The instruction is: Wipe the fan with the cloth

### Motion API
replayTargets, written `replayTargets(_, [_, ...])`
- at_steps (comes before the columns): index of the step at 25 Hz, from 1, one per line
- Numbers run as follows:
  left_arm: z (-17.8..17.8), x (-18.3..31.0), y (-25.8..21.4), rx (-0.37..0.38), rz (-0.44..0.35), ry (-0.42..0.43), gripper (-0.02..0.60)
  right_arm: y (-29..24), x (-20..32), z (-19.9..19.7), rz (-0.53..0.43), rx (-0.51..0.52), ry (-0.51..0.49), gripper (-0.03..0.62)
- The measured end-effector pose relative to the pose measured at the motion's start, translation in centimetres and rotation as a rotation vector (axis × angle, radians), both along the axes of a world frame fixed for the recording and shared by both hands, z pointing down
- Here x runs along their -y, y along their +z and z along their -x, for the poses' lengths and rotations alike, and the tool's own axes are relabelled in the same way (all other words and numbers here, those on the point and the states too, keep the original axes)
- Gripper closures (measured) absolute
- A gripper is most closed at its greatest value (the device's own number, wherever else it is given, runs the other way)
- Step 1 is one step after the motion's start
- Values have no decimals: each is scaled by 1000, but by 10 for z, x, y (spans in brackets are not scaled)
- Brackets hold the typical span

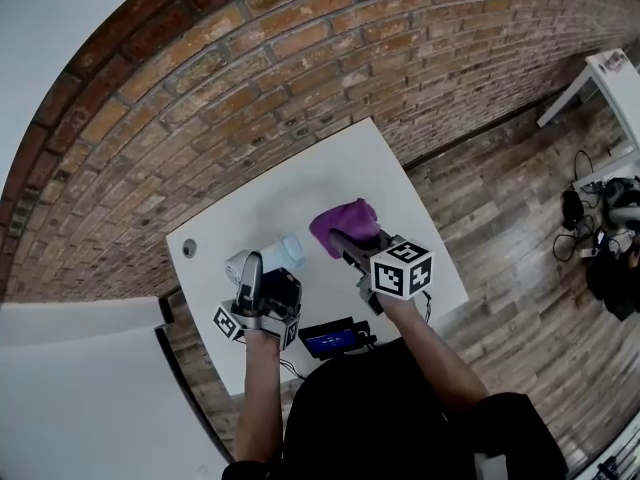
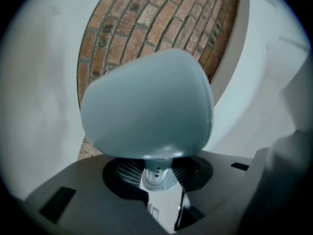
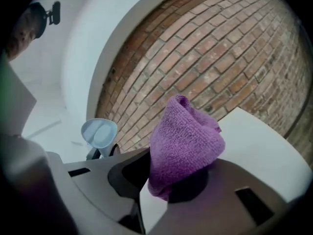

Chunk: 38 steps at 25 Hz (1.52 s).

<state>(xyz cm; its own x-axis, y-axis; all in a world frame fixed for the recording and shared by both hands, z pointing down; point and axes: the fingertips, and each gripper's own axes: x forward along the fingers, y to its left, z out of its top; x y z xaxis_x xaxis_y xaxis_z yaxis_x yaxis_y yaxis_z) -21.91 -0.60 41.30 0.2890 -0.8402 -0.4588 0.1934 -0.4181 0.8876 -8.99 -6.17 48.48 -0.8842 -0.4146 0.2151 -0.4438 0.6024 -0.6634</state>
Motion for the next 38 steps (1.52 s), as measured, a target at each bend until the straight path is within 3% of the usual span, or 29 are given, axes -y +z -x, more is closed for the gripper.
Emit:
replayTargets(2, [-3,6,14,178,32,20,425,15,5,-24,30,-29,44,532])
replayTargets(4, [-5,15,38,428,83,46,425,26,8,-49,43,-59,75,531])
replayTargets(8, [-3,31,113,1092,204,126,425,51,-1,-100,81,-146,101,532])
replayTargets(9, [-2,35,129,1219,207,147,425,56,-4,-111,92,-163,104,531])
replayTargets(12, [-1,47,160,1468,167,196,425,66,-11,-134,121,-196,111,531])
replayTargets(17, [-6,68,184,1738,-14,205,425,70,-16,-151,151,-202,109,531])
replayTargets(20, [-8,73,197,1835,-92,238,425,70,-18,-153,153,-207,88,532])
replayTargets(24, [-9,76,197,1839,-184,291,423,72,-21,-149,159,-214,52,531])
replayTargets(30, [-12,75,202,1904,-332,467,423,69,-25,-136,162,-211,-4,532])
replayTargets(32, [-10,78,204,1916,-340,488,417,67,-26,-132,160,-209,-16,531])
replayTargets(36, [-3,85,196,1898,-284,447,284,67,-25,-128,161,-201,-25,532])
replayTargets(38, [2,83,197,1904,-258,444,279,67,-24,-127,166,-197,-27,533])
